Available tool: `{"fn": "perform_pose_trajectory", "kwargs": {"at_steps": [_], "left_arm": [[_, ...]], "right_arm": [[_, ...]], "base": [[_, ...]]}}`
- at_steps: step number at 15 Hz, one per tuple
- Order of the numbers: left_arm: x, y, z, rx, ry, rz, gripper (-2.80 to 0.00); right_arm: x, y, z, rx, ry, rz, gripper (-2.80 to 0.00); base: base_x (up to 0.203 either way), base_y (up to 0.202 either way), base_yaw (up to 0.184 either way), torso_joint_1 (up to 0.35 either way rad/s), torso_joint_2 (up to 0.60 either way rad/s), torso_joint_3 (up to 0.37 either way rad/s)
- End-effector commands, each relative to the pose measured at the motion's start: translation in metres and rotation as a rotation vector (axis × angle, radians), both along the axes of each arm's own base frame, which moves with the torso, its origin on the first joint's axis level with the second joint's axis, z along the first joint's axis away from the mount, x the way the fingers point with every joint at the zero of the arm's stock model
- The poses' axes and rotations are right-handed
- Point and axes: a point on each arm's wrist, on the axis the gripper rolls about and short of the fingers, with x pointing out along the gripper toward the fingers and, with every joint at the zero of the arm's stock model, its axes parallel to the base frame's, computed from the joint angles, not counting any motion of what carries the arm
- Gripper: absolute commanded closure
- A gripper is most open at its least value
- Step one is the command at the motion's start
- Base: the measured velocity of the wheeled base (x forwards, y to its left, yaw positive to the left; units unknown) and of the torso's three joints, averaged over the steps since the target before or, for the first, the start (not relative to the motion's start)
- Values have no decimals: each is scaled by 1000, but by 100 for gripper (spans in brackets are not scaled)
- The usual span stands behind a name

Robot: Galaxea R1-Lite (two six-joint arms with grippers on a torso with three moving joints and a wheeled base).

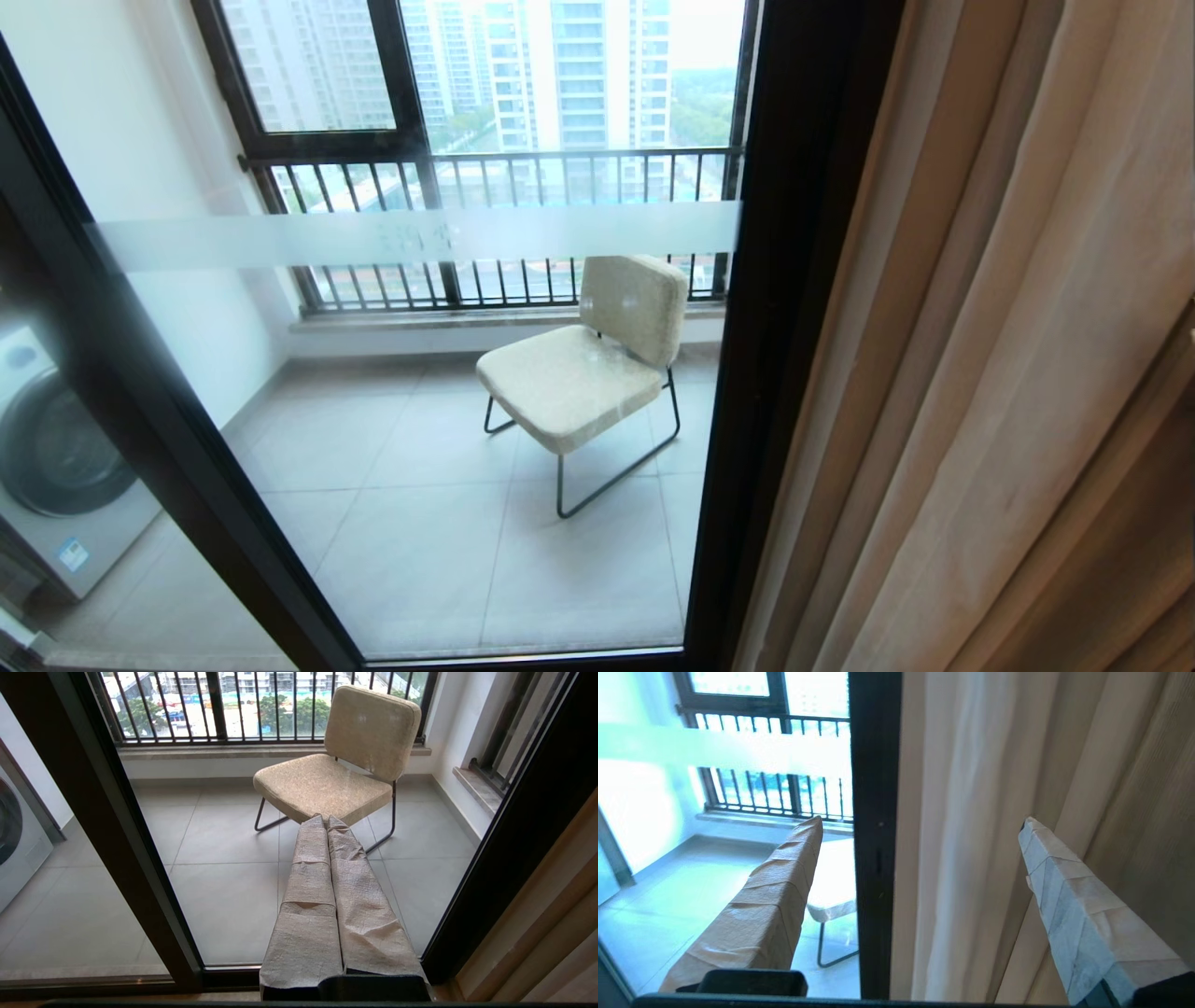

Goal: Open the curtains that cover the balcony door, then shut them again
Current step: Close the inner curtains on both sides

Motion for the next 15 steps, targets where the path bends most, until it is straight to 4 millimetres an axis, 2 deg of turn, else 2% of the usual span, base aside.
{"fn": "perform_pose_trajectory", "kwargs": {"at_steps": [1, 3, 4, 5, 9, 12, 15], "left_arm": [[0, 0, 0, -1, -1, 0, 0], [0, 0, 0, -1, -1, 0, 0], [0, 0, 0, -1, -1, 0, 0], [0, 0, 0, -1, -1, 0, 0], [0, 0, 0, -1, 0, 0, 0], [0, 0, 0, -1, -1, 0, 0], [0, 0, 0, -1, -1, 0, 0]], "right_arm": [[-18, 2, 1, -2, -58, 14, -280], [-19, 2, 1, -4, -62, 12, -280], [-19, 2, 1, -4, -63, 14, -179], [-18, 2, 1, -3, -61, 15, 0], [-19, 2, -6, 3, -39, 9, 0], [-25, 2, -36, 13, 38, -10, 0], [-43, 2, -72, 20, 91, -22, 0]], "base": [[0, 0, 0, 0, 0, 0], [0, 0, 0, 0, 0, 0], [0, 0, 0, 0, 0, 0], [0, 0, 0, 0, 0, 0], [0, 0, 0, 0, 0, 0], [0, 0, 0, 0, 0, 0], [0, 0, 0, 0, 0, 0]]}}
